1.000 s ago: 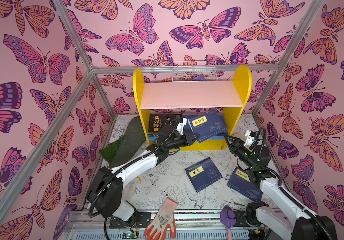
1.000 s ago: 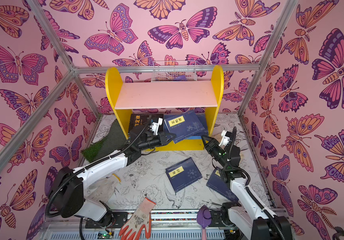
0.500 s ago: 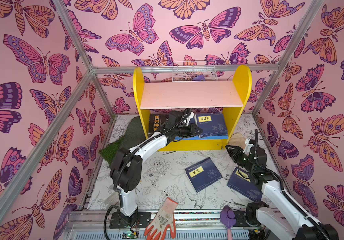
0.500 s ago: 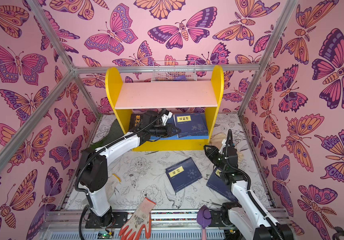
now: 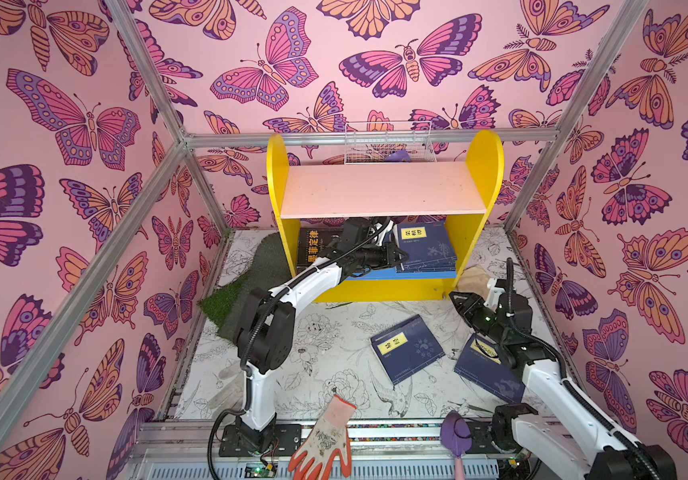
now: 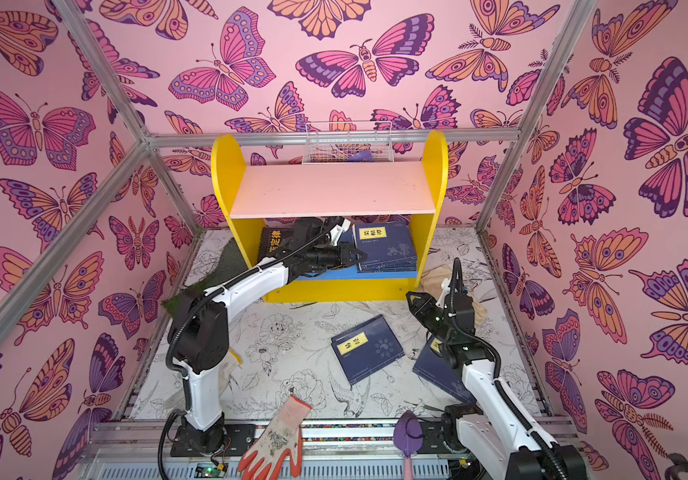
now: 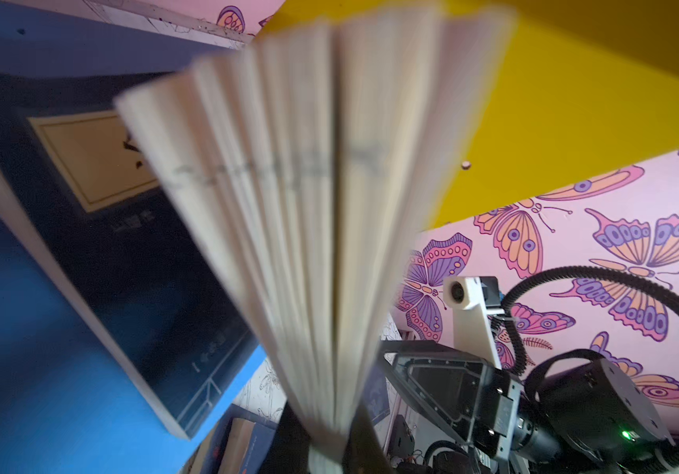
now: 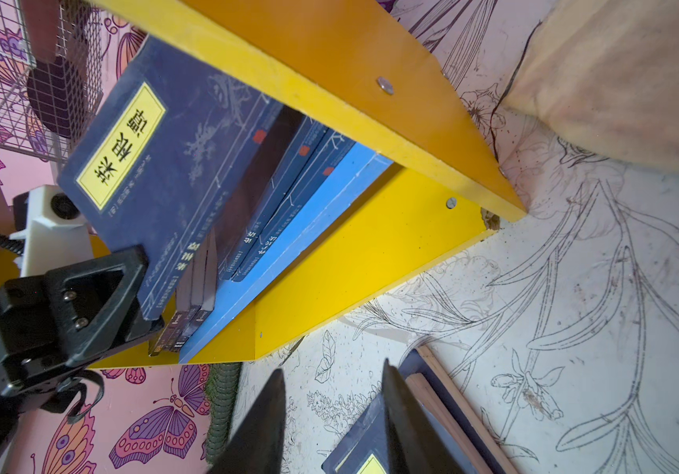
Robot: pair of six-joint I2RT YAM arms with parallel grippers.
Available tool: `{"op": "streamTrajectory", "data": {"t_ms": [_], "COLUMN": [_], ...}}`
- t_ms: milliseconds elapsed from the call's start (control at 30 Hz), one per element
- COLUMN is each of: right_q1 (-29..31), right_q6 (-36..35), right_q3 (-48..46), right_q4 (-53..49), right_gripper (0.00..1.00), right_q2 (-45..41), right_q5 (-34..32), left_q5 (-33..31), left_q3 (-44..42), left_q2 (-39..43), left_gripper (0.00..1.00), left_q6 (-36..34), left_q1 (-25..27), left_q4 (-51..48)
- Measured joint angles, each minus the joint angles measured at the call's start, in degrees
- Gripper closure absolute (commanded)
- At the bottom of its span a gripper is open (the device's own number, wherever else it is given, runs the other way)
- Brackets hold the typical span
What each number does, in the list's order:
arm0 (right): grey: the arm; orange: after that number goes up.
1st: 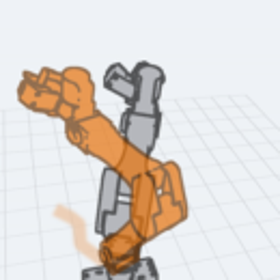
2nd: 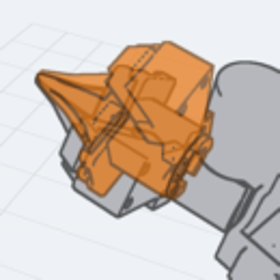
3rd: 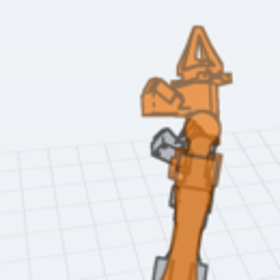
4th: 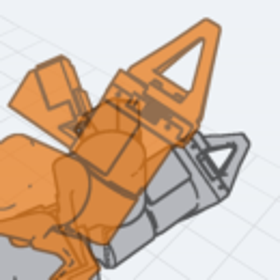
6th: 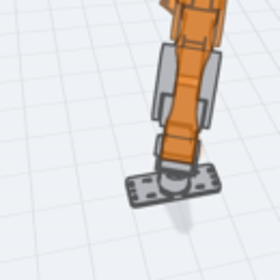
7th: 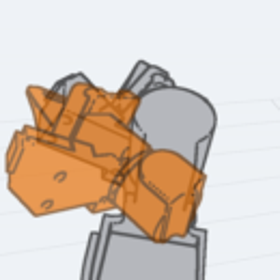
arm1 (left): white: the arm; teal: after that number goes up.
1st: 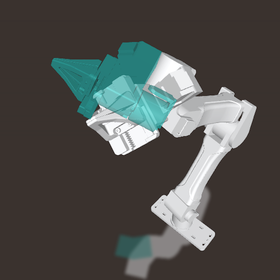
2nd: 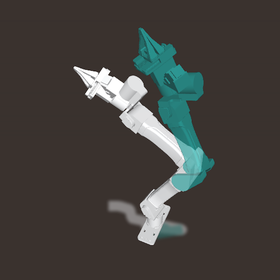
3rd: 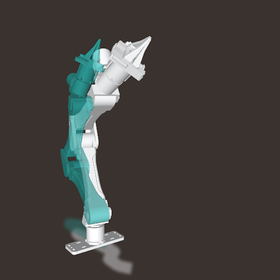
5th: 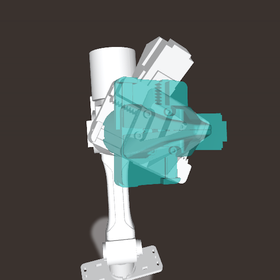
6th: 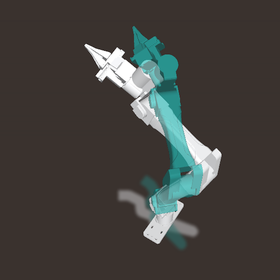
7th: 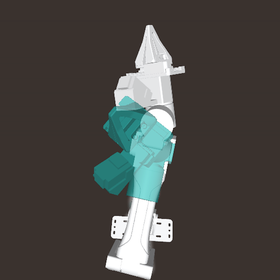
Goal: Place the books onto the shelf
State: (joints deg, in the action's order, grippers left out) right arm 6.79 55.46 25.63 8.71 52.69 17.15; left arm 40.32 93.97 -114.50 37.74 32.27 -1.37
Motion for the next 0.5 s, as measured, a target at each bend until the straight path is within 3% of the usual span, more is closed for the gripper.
{"op": "streamTrajectory", "data": {"t_ms": [500], "right_q1": [0.0], "right_q6": [0.0], "right_q3": [1.1], "right_q4": [-0.7], "right_gripper": [0.60], "right_q2": [0.2], "right_q5": [0.5], "left_q5": [1.4], "left_q3": [6.2], "left_q2": [-4.7], "left_gripper": [1.00], "left_q6": [-1.5], "left_q1": [-1.2], "left_q4": [-4.0]}}
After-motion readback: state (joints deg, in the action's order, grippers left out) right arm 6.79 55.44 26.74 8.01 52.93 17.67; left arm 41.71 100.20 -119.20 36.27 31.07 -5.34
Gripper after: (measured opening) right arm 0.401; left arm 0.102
